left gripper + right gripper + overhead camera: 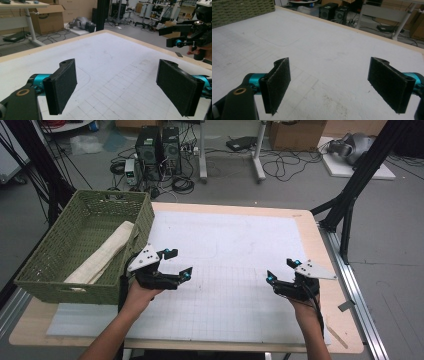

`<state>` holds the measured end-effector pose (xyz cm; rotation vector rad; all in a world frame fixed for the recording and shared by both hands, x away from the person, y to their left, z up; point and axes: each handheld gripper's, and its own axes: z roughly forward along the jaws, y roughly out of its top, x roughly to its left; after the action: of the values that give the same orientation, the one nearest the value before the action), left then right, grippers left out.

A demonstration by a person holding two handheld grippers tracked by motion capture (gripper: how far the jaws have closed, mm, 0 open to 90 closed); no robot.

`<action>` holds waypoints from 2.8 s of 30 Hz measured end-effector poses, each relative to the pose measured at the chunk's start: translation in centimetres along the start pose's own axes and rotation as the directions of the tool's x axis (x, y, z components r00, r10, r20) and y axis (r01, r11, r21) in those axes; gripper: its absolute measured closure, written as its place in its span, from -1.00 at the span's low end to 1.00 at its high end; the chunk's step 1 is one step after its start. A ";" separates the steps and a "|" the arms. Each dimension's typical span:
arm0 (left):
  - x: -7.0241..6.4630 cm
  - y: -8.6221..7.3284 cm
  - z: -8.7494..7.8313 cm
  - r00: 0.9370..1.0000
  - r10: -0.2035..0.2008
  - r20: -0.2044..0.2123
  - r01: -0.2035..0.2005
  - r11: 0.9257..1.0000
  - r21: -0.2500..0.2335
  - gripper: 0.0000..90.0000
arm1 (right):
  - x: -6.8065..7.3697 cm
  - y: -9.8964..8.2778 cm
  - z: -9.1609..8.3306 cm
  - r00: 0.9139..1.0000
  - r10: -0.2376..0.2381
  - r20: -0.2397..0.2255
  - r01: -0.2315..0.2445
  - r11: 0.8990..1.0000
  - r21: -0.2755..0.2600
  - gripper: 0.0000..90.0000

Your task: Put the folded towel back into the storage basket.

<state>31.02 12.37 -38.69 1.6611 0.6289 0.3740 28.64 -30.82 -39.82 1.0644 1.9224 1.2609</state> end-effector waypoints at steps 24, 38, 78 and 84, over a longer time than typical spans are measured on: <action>-0.2 -3.2 1.0 1.000 0.005 0.005 -0.005 0.999 0.041 -0.62 | -1.0 -2.5 -0.8 0.999 0.028 0.041 -0.028 1.000 0.003 -0.62; -0.6 -4.7 0.7 1.000 -0.009 -0.026 0.010 0.999 0.044 -0.62 | -1.1 -2.9 -0.8 0.999 0.022 0.038 -0.023 1.000 0.011 -0.63; 0.2 -4.6 -0.9 0.996 -0.036 -0.077 0.037 0.999 0.013 -0.62 | -0.2 -2.4 -0.4 0.999 0.005 0.045 -0.006 1.000 0.019 -0.62; 0.2 -4.7 -0.9 0.996 -0.035 -0.079 0.036 0.999 0.016 -0.62 | -0.3 -2.4 -0.4 0.999 0.003 0.045 -0.004 1.000 0.021 -0.62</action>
<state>29.79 13.67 -43.09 1.6559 0.7209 0.4111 27.70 -31.78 -41.83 1.0977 1.9047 1.2108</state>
